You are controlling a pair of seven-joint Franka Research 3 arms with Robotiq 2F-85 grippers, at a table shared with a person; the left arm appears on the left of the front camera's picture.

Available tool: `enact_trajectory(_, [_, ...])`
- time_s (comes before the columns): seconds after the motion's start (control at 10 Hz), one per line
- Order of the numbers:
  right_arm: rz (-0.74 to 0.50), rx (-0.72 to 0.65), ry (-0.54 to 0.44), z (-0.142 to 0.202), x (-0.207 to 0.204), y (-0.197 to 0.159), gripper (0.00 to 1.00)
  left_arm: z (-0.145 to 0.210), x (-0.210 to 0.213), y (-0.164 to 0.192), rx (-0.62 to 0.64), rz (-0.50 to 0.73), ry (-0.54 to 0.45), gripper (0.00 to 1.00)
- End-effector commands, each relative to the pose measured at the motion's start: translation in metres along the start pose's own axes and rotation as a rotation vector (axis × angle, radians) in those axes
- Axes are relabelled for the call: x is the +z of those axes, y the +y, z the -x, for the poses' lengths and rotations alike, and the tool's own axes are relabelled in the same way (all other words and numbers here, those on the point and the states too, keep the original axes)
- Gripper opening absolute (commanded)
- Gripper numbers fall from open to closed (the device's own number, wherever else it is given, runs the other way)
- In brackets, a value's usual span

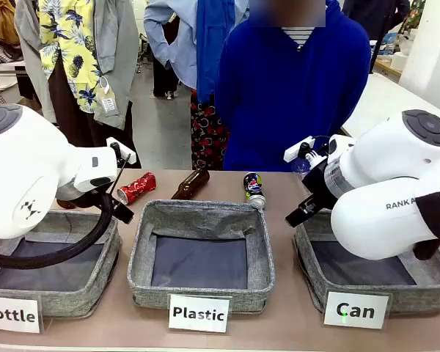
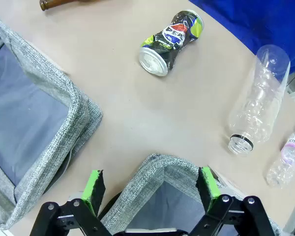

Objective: Sort the can waste into the basket.
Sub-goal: Pick up the can waste from the table and place it in the right Fabric basket.

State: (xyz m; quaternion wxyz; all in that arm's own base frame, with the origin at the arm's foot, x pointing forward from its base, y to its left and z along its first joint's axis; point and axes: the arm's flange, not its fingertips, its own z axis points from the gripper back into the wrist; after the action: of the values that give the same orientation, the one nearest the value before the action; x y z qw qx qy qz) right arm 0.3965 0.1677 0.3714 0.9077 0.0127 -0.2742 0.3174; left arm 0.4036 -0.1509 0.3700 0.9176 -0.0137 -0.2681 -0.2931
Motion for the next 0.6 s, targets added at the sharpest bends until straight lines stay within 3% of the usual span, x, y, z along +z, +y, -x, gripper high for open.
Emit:
enact_trajectory(0.0, [0.000,0.000,0.000,0.0000,0.0000,0.0000,1.00,0.0000,0.0000,0.0000,0.000,0.000,0.000,1.00])
enact_trajectory(0.5, [0.000,0.000,0.000,0.0000,0.0000,0.0000,1.00,0.0000,0.0000,0.0000,0.000,0.000,0.000,1.00])
